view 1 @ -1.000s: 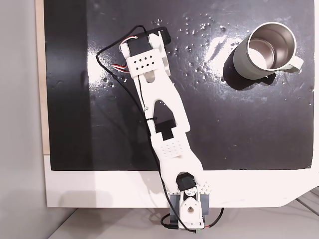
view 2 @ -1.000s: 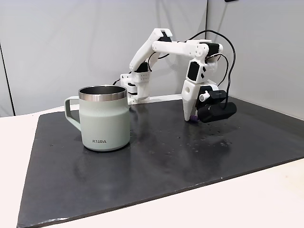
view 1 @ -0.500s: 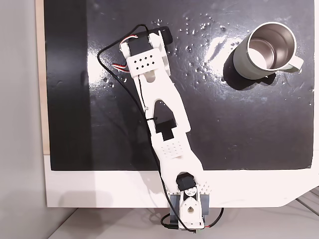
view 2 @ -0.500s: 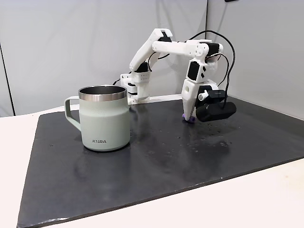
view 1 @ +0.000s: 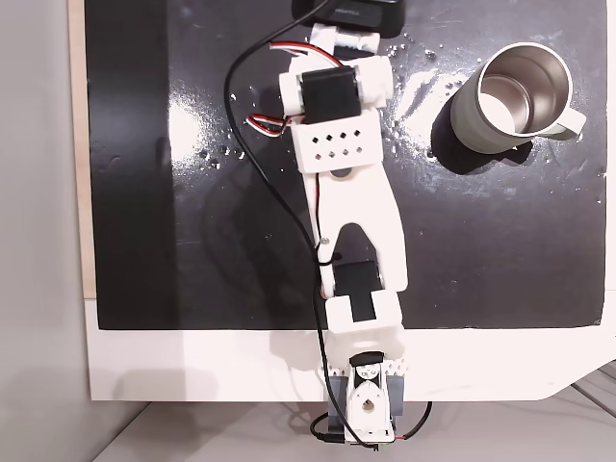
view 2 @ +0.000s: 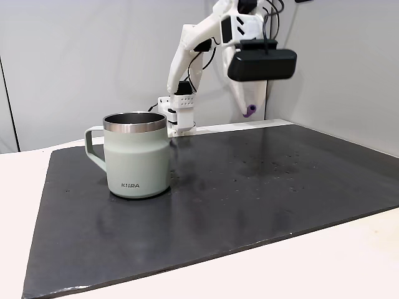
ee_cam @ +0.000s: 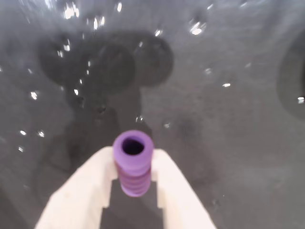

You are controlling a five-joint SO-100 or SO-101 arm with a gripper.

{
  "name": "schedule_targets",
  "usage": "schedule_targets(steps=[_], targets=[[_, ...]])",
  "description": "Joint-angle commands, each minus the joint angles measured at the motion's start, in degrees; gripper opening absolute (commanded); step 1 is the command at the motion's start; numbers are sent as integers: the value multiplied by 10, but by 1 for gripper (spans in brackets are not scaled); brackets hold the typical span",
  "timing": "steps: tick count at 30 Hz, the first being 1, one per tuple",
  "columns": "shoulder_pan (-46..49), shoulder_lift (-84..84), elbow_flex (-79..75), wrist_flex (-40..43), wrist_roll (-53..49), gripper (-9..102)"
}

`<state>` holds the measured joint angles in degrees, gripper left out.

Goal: Grasp a pengrip and put it in the cup.

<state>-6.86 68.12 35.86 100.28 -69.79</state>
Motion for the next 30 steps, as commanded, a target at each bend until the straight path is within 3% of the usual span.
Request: schedule_targets(steps=[1,15,30], targets=[[36,67,-53,1,20,0],[256,54,-171,-4,100,0],[359,-129,-299,-4,55,0]])
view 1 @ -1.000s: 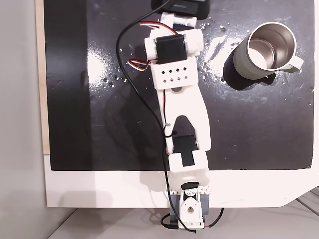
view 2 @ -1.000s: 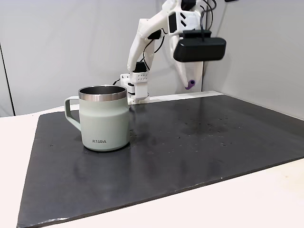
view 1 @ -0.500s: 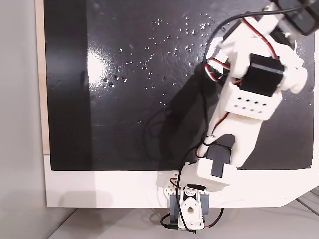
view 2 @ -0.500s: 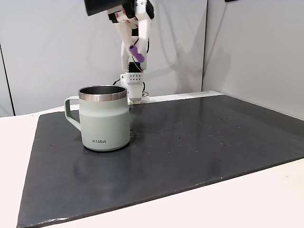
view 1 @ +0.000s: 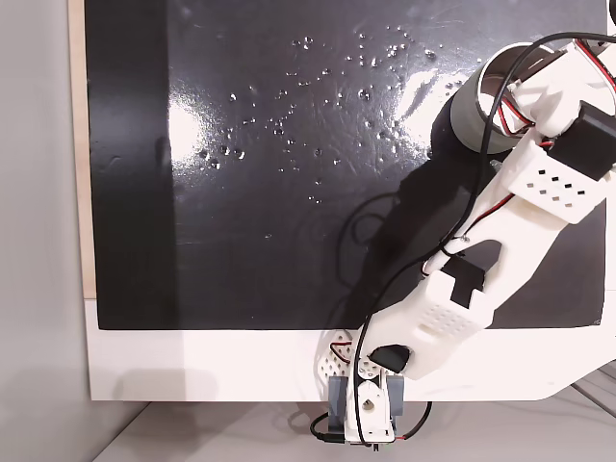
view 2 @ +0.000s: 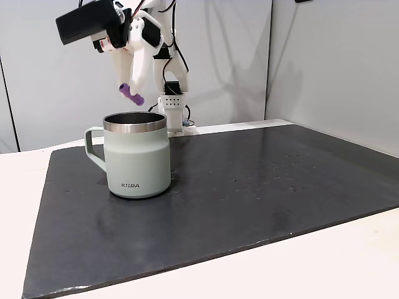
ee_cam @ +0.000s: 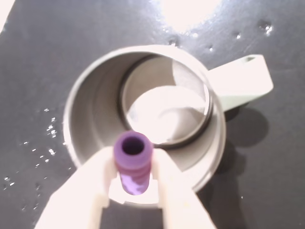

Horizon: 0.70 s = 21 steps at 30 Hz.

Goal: Grasp a pengrip and put it in the cup.

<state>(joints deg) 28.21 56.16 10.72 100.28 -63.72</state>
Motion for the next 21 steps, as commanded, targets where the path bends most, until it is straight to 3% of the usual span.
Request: schedule_targets(steps=[1,9,14,21], targets=[[12,-23,-59,-4,-7,0],[17,-72,-99,-3,-9,1],[16,-75,-99,1,-4,20],[15,-74,-99,2,-1,22]])
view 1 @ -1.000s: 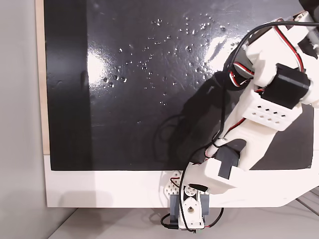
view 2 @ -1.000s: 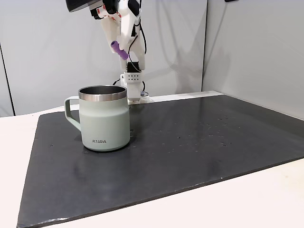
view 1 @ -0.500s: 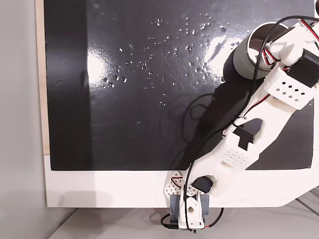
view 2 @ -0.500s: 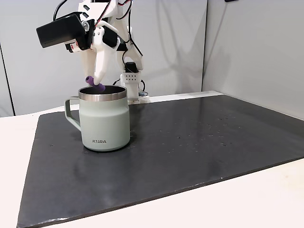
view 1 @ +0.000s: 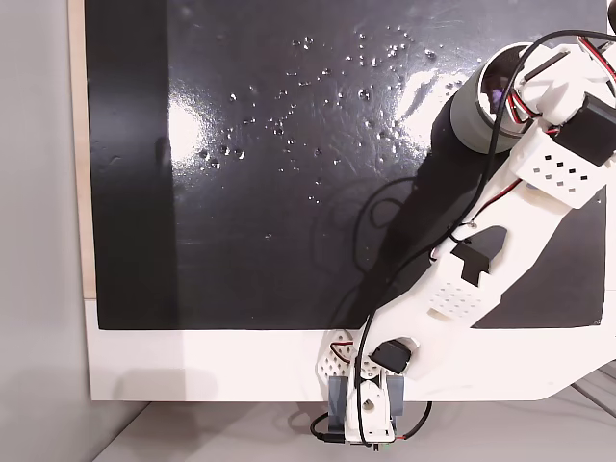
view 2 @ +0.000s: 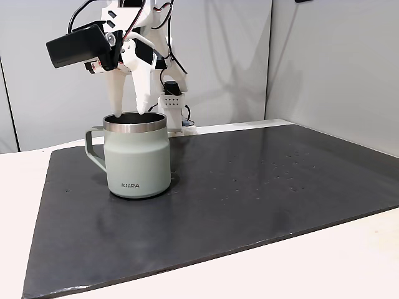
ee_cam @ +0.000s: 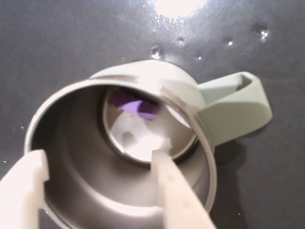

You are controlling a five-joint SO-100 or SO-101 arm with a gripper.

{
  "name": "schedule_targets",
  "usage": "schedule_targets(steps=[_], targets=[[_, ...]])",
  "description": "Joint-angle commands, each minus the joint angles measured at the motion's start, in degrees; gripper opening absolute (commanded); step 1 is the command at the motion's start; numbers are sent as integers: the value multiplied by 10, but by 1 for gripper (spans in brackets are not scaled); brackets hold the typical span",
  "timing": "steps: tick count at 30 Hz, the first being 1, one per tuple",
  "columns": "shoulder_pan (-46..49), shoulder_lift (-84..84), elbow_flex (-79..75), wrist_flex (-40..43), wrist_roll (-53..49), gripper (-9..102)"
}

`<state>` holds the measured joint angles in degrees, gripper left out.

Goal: Grasp a pengrip and put it in the cup.

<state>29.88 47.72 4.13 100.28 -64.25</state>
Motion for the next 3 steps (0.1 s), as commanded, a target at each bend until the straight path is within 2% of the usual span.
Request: schedule_targets(steps=[1,3], targets=[[-2,11,-33,3,4,22],[-2,14,-33,3,3,22]])
